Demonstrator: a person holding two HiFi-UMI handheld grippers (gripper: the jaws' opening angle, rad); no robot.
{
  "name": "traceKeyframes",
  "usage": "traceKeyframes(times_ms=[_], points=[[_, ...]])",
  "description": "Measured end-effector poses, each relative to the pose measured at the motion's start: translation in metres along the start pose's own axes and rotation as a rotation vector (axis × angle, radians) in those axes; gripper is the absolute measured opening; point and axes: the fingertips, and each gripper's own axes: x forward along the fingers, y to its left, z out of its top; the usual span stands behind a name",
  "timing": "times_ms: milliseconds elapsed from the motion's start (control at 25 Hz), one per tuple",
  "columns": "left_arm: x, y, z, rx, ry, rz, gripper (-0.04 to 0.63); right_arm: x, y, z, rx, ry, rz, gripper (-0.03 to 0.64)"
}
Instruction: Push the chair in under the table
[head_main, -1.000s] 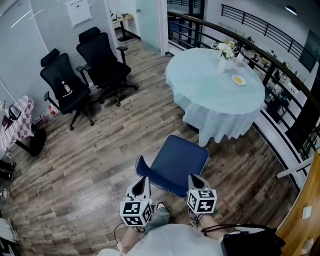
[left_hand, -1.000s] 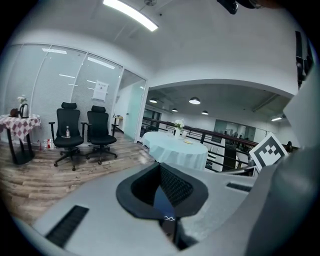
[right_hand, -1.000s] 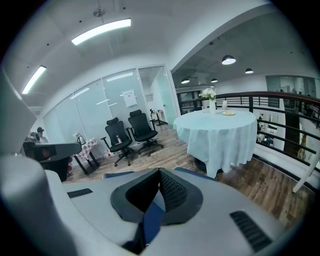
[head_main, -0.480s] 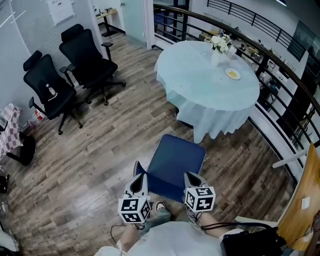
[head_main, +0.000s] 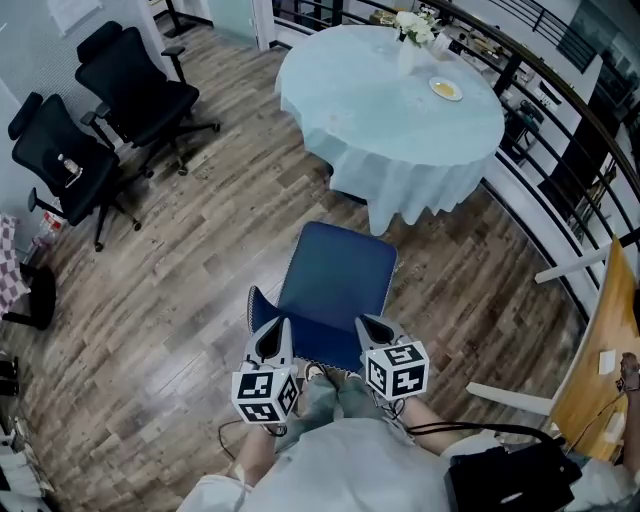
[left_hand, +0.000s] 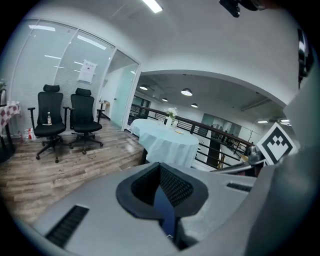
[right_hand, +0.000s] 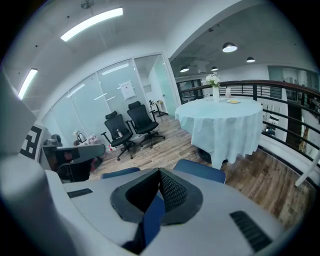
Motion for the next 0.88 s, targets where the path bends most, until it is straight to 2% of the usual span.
traceKeyframes(times_ms=[160,280,360,440,560,760,880], points=[[0.006,-0.001,-0.014,0.005,0.045,-0.025,0.003,0.005,0.016,-0.018,-0.014,0.064,0.100,0.018],[0.011,-0.004,-0.028,-0.013,0.118,-0.100,0.016,0.007,0.030,-0.031,-0.022,0.105,0.180,0.022],[0.012,-0.007,-0.035,-0.011,0.164,-0.161,0.109,0.007,0.036,-0.036,-0.021,0.126,0.219,0.038],[0.014,-0.011,-0.039,0.026,0.210,-0.213,0.186,0.007,0.041,-0.039,-0.026,0.148,0.264,0.100],[0.018,-0.018,-0.041,0.155,0.280,-0.305,0.231,0.006,0.047,-0.047,-0.064,0.197,0.341,0.167],[0.003,-0.040,-0.065,0.541,0.468,-0.613,0.239,0.001,0.061,-0.064,-0.179,0.303,0.466,0.206],[-0.005,-0.039,-0.083,0.663,0.576,-0.713,0.241,-0.001,0.071,-0.073,-0.230,0.354,0.517,0.209]])
